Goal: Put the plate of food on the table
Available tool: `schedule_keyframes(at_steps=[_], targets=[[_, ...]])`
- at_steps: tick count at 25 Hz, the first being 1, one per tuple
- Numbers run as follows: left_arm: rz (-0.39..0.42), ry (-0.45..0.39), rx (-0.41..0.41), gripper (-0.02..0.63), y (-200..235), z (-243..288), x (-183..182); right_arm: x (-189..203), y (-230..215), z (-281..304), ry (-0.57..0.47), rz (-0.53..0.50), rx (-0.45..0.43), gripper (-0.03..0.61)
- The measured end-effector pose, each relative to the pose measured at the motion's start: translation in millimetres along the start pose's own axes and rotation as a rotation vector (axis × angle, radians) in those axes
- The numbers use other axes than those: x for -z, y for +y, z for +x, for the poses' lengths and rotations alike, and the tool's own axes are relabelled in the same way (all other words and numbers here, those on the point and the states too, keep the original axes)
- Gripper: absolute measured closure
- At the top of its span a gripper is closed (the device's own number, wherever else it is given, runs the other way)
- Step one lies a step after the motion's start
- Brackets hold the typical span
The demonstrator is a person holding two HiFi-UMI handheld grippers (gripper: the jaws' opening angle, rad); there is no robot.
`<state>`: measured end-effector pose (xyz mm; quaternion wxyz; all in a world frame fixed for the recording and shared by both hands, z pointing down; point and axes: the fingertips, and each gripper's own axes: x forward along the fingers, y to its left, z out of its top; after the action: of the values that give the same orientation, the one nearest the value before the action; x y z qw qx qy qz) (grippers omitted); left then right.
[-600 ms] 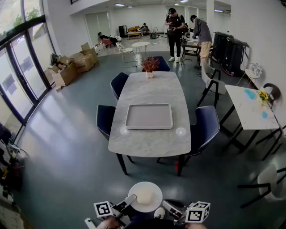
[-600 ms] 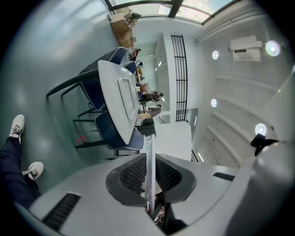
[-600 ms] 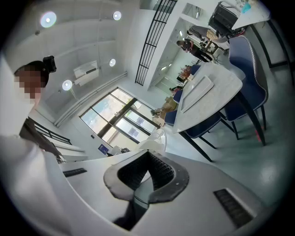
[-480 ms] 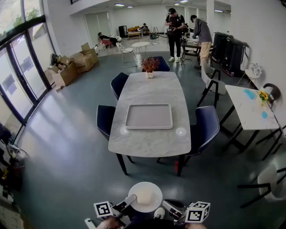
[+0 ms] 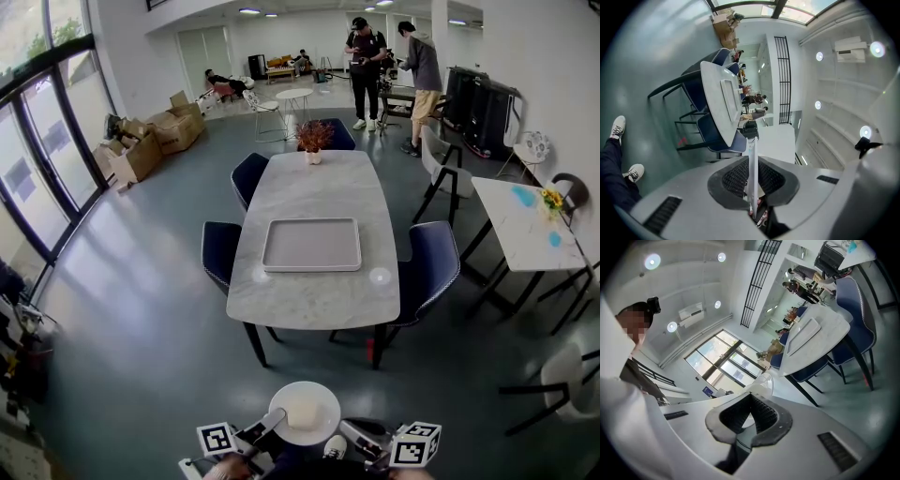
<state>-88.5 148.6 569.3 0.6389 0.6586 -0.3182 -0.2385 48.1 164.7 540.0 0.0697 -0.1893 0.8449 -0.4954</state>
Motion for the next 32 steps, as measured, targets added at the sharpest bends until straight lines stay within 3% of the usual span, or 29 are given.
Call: schedule_keyframes(at_steps=[14, 32], targets=[[0.007, -0.017, -0.003, 0.577, -3.9, 7.1, 0.8, -9.5, -1.6, -15.6, -0.034, 0.021, -0.005, 0.568], [0.040, 0.023, 0.000, 0.578, -16.0, 45.5, -8.0, -35.8, -14.1, -30.3, -0.094, 0.059, -0.011, 0.568]])
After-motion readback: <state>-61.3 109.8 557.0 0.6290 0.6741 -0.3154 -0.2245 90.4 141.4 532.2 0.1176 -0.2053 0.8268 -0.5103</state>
